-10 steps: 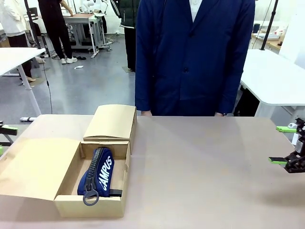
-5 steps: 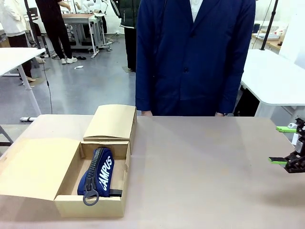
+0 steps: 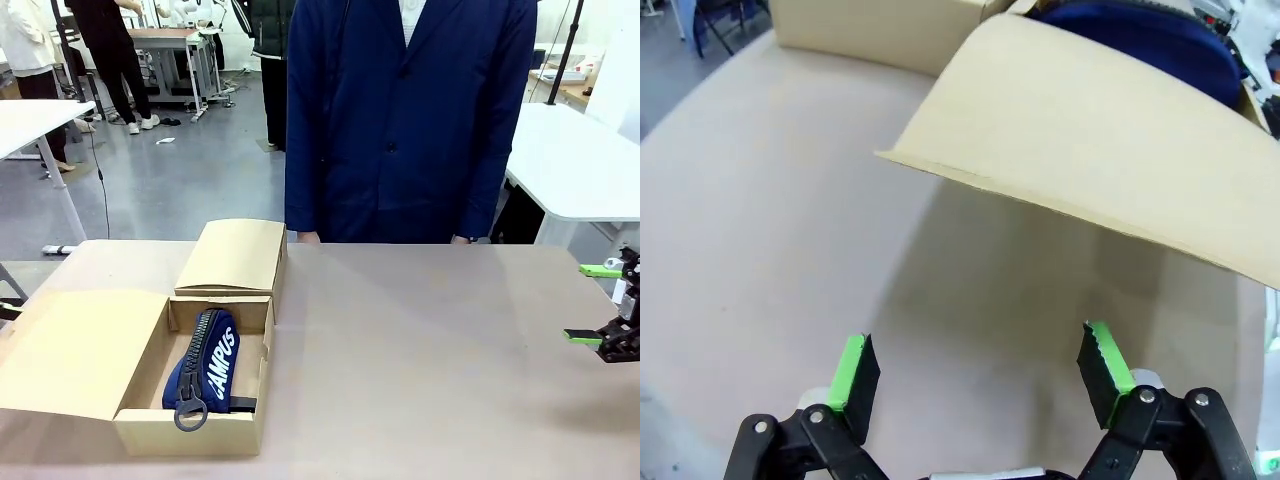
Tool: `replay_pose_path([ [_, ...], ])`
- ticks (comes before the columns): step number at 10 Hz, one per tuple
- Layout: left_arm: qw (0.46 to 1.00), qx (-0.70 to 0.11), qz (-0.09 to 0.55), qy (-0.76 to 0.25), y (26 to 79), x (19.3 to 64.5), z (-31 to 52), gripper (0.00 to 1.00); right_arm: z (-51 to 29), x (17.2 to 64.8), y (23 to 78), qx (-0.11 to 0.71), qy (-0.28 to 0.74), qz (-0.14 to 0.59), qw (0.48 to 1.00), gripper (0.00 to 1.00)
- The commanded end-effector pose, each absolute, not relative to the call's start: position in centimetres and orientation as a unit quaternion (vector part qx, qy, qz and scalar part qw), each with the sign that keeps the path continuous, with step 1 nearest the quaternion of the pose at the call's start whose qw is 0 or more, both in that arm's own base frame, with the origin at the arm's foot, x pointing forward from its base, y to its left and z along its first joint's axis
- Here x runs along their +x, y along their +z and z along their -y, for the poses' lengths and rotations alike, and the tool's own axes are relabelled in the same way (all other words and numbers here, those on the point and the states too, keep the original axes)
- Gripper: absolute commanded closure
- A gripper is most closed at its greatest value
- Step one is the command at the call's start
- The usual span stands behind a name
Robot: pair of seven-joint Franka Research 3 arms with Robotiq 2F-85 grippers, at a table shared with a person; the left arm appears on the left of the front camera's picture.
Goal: Place items inside the box.
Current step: Close the lid of the Mailer Box closest to the robot.
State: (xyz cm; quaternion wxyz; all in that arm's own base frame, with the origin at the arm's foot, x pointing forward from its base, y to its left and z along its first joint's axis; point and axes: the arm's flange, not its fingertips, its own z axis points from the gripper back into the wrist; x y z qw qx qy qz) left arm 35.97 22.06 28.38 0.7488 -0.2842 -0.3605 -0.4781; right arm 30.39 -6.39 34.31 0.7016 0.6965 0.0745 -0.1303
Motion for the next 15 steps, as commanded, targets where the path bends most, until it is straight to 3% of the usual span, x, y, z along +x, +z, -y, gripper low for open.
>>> replay_pose_path([
  [1,0.744,-0.309,0.350,-0.478,27.5,36.4,-20.3,0.00,6.5,30.3,34.7,0.691,-0.135,-0.079,0.706,0.00],
  [4,0.697,-0.371,0.375,-0.486,27.8,34.7,-16.6,0.00,6.5,30.3,34.7,0.691,-0.135,-0.079,0.706,0.00],
  [10,0.581,-0.477,0.448,-0.485,33.7,29.9,-11.1,0.00,6.5,30.3,34.7,0.691,-0.135,-0.079,0.706,0.00],
  [15,0.567,-0.482,0.463,-0.482,37.1,26.5,3.7,0.00,6.5,30.3,34.7,0.691,-0.135,-0.079,0.706,0.00],
])
